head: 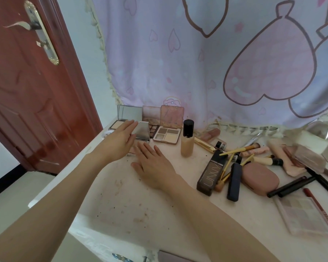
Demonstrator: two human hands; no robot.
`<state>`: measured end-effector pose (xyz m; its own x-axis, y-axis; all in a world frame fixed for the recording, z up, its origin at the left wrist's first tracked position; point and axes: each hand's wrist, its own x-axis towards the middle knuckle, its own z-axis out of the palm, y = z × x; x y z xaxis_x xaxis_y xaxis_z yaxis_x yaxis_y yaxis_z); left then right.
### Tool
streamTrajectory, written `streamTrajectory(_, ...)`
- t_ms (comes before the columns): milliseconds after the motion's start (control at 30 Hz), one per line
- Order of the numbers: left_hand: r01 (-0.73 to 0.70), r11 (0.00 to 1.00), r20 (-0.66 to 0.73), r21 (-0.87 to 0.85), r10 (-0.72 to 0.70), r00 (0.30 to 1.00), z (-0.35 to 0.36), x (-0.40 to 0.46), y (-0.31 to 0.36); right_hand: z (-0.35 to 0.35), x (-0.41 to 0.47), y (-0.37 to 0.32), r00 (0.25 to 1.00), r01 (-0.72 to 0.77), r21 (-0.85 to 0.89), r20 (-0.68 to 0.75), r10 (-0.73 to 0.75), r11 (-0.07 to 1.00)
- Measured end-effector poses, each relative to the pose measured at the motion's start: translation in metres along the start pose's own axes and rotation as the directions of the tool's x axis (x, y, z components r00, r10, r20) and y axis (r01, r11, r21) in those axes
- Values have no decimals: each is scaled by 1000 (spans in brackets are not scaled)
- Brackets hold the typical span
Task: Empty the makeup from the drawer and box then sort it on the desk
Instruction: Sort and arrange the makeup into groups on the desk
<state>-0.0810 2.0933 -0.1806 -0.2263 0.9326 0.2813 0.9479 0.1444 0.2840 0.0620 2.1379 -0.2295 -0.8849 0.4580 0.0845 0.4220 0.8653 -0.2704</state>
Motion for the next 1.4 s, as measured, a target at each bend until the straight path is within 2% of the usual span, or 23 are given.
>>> streamTrajectory(200, 109, 972, -91, -206, -130, 987, 12, -62, 21, -5, -33, -5, 996, -81, -21, 25, 81, 997)
streamTrajectory(300, 159, 953, -71, -258, -183, 981, 23, -98, 33, -9, -62, -10, 995, -98, 12, 26, 98, 995)
streamTrajectory(467, 128, 987, 13, -102, -127, 992, 31, -110, 41, -41, -103, -10, 986, -158, 380, 16, 164, 912)
streamTrajectory(567, 65, 995, 55, -70, -61, 997, 35, -107, 65, -67, -130, -9, 981, -113, 525, -75, 178, 844)
streamTrajectory(633, -19, 999, 100, -40, 23, 995, 45, -102, 85, -85, -146, 2, 956, -99, 588, -169, 241, 803)
streamTrajectory(700, -29, 1000, 163, -9, 30, 986, 55, -95, 102, -97, -159, 26, 906, -144, 533, -268, 327, 834)
streamTrajectory(767, 9, 1000, 196, 15, -11, 981, 64, -87, 115, -102, -171, 57, 844, -288, 397, -325, 427, 872)
streamTrajectory(900, 38, 995, 188, 97, -56, 981, 74, -72, 127, -96, -199, 103, 723, -580, 225, -302, 622, 783)
streamTrajectory(967, 54, 993, 201, 106, -74, 977, 75, -67, 128, -89, -210, 110, 721, -644, 111, -246, 648, 757)
streamTrajectory(1033, 60, 992, 200, 114, -82, 976, 76, -67, 129, -81, -214, 112, 745, -638, 24, -237, 624, 770)
streamTrajectory(1133, 55, 992, 187, 110, -75, 980, 77, -69, 129, -76, -210, 116, 760, -627, -20, -234, 606, 779)
streamTrajectory(1200, 55, 993, 184, 105, -74, 980, 76, -69, 128, -75, -206, 118, 750, -632, 13, -242, 616, 775)
streamTrajectory(1300, 58, 994, 169, 93, -73, 983, 76, -70, 127, -76, -205, 115, 694, -631, 153, -328, 641, 761)
streamTrajectory(1400, 64, 996, 135, 62, -72, 988, 77, -70, 127, -78, -207, 110, 613, -540, 373, -441, 656, 755)
